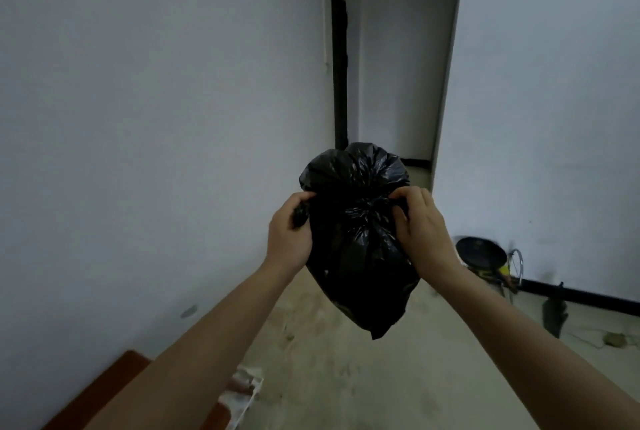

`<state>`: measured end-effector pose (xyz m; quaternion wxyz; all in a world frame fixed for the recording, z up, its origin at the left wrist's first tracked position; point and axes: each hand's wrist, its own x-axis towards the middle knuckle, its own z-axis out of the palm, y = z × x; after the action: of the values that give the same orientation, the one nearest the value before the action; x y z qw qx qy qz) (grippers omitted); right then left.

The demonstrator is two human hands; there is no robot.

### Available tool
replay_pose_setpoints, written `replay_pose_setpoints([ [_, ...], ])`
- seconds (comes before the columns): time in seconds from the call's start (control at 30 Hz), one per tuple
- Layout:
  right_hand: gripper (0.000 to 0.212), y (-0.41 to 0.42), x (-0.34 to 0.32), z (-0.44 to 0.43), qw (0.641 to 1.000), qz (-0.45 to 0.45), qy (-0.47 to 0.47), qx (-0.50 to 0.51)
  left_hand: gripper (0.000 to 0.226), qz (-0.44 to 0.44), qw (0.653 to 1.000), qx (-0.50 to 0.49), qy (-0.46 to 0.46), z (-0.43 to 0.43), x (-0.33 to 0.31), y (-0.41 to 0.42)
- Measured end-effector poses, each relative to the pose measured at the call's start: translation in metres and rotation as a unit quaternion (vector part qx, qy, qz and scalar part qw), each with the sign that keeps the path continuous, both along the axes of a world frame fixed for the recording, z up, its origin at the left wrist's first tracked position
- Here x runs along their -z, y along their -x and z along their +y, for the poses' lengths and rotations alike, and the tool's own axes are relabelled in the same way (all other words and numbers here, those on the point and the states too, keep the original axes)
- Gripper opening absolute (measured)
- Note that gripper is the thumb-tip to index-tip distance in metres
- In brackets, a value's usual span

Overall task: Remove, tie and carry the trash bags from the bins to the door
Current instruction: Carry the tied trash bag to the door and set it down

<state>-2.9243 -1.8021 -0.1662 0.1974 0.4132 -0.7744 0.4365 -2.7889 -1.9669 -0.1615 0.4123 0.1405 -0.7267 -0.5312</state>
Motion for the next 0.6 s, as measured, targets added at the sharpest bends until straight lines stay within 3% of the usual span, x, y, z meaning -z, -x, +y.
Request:
replay_pose_setpoints([
  [0.27,0.019,0.21,-0.031,-0.12,1.0,-0.013,0.01,-0.023,0.02,-0.013,0.999,-0.038,0.014,-0.117,-0.03,0.201],
  [0.6,0.017,0.443,-0.006,-0.31,0.999,0.004,-0.014,-0.04,0.02,0.001,0.999,-0.035,-0.018,-0.303,0.002,0.424],
])
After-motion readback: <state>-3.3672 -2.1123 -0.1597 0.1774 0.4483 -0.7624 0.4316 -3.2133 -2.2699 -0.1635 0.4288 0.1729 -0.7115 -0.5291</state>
